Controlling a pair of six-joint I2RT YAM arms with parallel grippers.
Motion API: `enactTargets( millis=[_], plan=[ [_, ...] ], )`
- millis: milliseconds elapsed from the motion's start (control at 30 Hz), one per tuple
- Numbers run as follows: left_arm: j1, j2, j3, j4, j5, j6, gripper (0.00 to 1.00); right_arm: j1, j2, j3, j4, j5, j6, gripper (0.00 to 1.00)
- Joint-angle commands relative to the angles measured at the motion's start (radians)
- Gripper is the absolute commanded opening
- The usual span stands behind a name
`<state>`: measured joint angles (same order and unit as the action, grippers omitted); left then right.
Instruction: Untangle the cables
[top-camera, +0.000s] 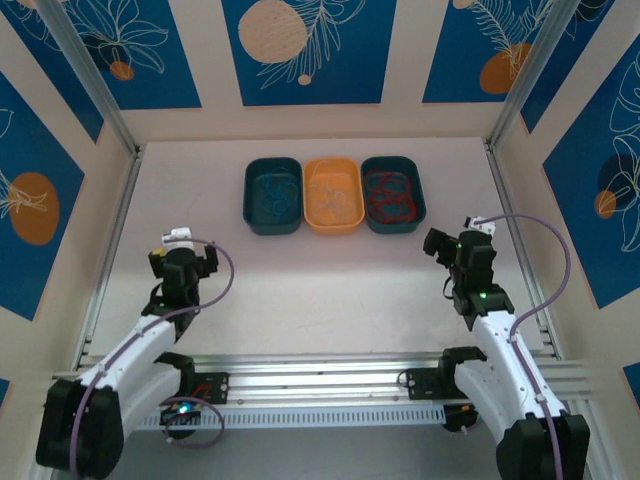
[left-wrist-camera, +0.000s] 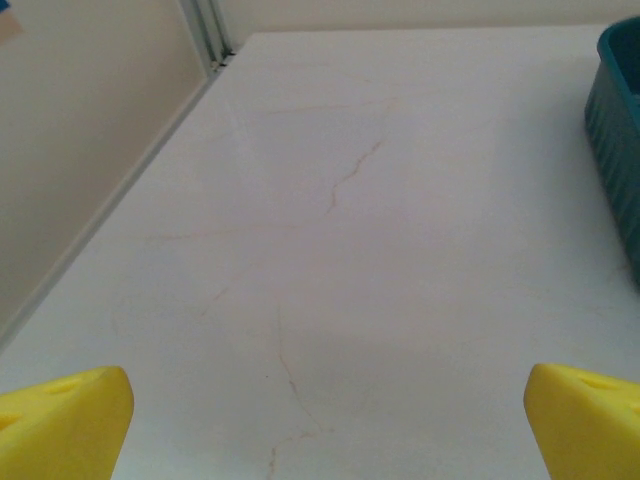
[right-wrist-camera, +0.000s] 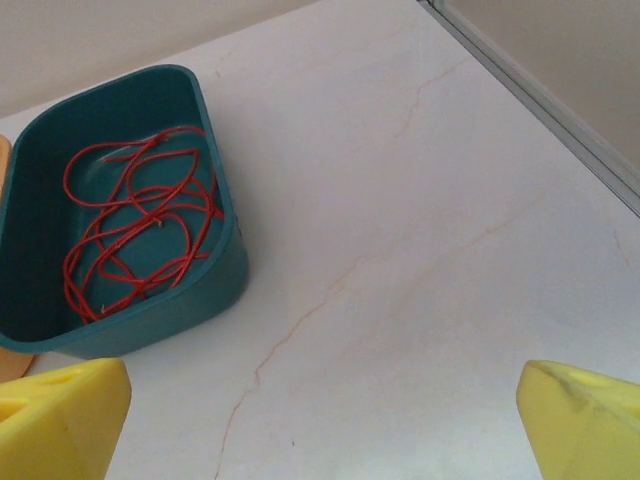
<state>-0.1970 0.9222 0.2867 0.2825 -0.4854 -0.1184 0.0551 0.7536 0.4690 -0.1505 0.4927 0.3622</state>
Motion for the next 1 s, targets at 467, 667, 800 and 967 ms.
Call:
enactTargets(
  millis=[467,667,800,967],
  plan=[
    [0.126,0.264,-0.017,0.513,0.329,0.071,1.00,-0.026,0.158,-0.075,0.358,-0.070,-0.159,0.99],
    [0.151,0.303,-0.002,0.569,0.368,0.085,1.00,-0.026,0.177,-0.089,0.418,-0.098,-0.176,0.99],
    [0.178,0.336,0.000,0.619,0.414,0.082,1.00,-0.026,0.177,-0.103,0.446,-0.106,-0.180,0.99],
    [0.195,0.345,-0.003,0.647,0.468,0.077,1.00,-0.028,0.185,-0.116,0.480,-0.117,-0.186,0.99]
  ],
)
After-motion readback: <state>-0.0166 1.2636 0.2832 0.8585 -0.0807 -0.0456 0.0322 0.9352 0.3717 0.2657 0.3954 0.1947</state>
